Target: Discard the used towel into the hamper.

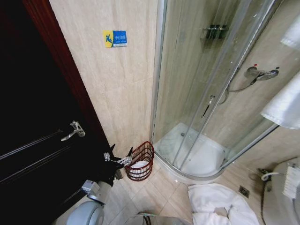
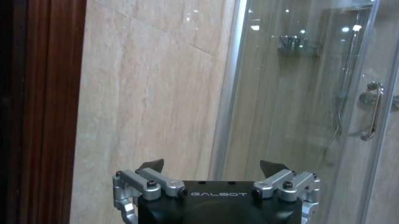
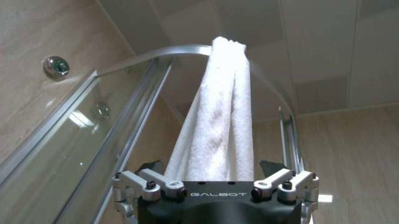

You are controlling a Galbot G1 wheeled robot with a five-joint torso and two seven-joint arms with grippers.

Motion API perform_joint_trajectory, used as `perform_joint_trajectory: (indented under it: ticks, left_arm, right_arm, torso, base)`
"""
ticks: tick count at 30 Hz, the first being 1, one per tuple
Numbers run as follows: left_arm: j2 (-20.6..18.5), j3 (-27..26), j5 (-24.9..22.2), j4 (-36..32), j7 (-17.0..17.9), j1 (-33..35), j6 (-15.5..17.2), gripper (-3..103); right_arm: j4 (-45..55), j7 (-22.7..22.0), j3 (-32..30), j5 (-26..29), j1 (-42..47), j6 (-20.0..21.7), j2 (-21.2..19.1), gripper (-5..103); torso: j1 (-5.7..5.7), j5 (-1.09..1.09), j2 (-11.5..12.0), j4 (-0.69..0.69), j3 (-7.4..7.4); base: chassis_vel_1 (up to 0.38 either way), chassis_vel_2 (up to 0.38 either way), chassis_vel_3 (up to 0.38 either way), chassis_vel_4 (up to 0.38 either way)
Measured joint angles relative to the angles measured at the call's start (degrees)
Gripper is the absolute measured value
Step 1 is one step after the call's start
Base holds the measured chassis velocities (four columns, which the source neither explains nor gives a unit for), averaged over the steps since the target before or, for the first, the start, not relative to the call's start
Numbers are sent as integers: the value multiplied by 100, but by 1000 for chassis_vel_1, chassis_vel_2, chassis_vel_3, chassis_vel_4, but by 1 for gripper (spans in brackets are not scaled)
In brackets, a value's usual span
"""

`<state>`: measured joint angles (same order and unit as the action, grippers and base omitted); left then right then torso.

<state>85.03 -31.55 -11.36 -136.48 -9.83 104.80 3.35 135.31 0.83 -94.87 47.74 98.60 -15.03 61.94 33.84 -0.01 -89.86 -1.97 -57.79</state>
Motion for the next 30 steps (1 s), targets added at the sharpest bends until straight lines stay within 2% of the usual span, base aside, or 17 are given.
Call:
perform_joint_trajectory:
  ticks: [9,15,16,18,20,22,23,26,27,30]
  left_arm:
    - [0,0,0,1,0,0,1,100]
    - [1,1,-1,1,0,-1,1,100]
    - [1,2,-1,1,-1,-1,1,100]
    - [1,1,-1,2,-1,-1,1,100]
    - [0,0,-1,1,-1,-1,1,100]
    - [-1,-2,-1,1,-1,-1,1,100]
    - [-1,-2,-1,1,-1,-1,1,100]
    - [-2,-3,-1,1,0,-1,1,100]
    - [-2,-3,-1,1,0,-1,1,100]
    - [0,-2,-1,1,0,-1,1,100]
  right_arm:
    - [-93,16,65,26,-93,14,-114,100]
    - [-259,199,87,327,-305,-30,-406,100]
    - [-313,229,94,423,-405,-31,-534,100]
    - [-350,268,150,824,-692,76,-922,100]
    - [-350,272,182,964,-810,143,-1062,100]
    - [-463,289,284,1225,-1179,321,-1506,100]
    - [-463,289,284,1225,-1179,321,-1506,100]
    - [-844,270,447,1346,-1677,481,-2097,100]
    - [-844,270,447,1346,-1677,481,-2097,100]
    - [-1223,246,793,1479,-2305,639,-2602,100]
  torso:
    - [-1,3,0,0,0]
    - [1,3,0,1,0]
    - [1,7,0,2,-1]
    - [1,0,1,0,-1]
    - [0,0,0,-1,0]
    - [-2,-3,0,-1,0]
    - [-2,-3,0,-1,0]
    - [-2,-2,0,0,0]
    - [-2,-2,0,0,0]
    - [1,1,0,-1,-1]
  base:
    - [-153,-166,164,162]
    - [-219,-182,210,201]
    - [-81,-128,171,43]
    - [-8,-47,51,6]
    - [0,0,0,0]
    - [32,23,-18,3]
    - [64,46,-35,7]
    - [58,42,-61,-27]
    - [55,50,-27,-34]
    - [11,17,-1,-8]
